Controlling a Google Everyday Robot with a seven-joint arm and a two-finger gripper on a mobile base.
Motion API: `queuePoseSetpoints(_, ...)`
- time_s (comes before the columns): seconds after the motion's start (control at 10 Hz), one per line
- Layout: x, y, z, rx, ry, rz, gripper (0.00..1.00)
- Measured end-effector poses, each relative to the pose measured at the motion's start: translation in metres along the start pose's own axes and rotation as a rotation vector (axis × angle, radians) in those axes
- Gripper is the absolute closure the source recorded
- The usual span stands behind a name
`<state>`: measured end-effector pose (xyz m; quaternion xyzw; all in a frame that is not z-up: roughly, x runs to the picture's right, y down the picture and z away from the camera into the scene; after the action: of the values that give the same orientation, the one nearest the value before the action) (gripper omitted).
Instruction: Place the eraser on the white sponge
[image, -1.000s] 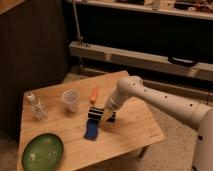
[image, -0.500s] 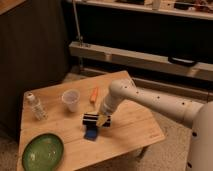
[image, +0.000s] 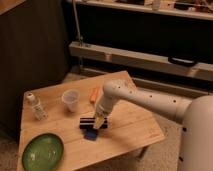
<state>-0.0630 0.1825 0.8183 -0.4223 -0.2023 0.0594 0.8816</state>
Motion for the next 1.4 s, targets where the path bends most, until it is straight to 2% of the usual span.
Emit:
queuePoseSetpoints(0.1,-0.002,0.001,0.003,-0.009,0.005,-0.007,0.69)
queuePoseSetpoints(0.4,-0.005,0.004,0.009,-0.023,0.02,-0.026,0.36)
queuePoseSetpoints(0.6,-0.005,0.005,0.01,-0.027,0.023,-0.035,0.2)
queuePoseSetpoints(0.8,-0.007,0.005,0.008,-0.026,0.007,-0.039,0.2)
queuePoseSetpoints(1.1,-0.009,0.004,-0.004,-0.024,-0.057,-0.045,0.2)
queuePoseSetpoints(1.2,-0.01,0.003,-0.01,-0.016,-0.084,-0.047,0.2)
queuePoseSetpoints(1.4,-0.008,-0.005,-0.035,0.029,-0.137,-0.041,0.2)
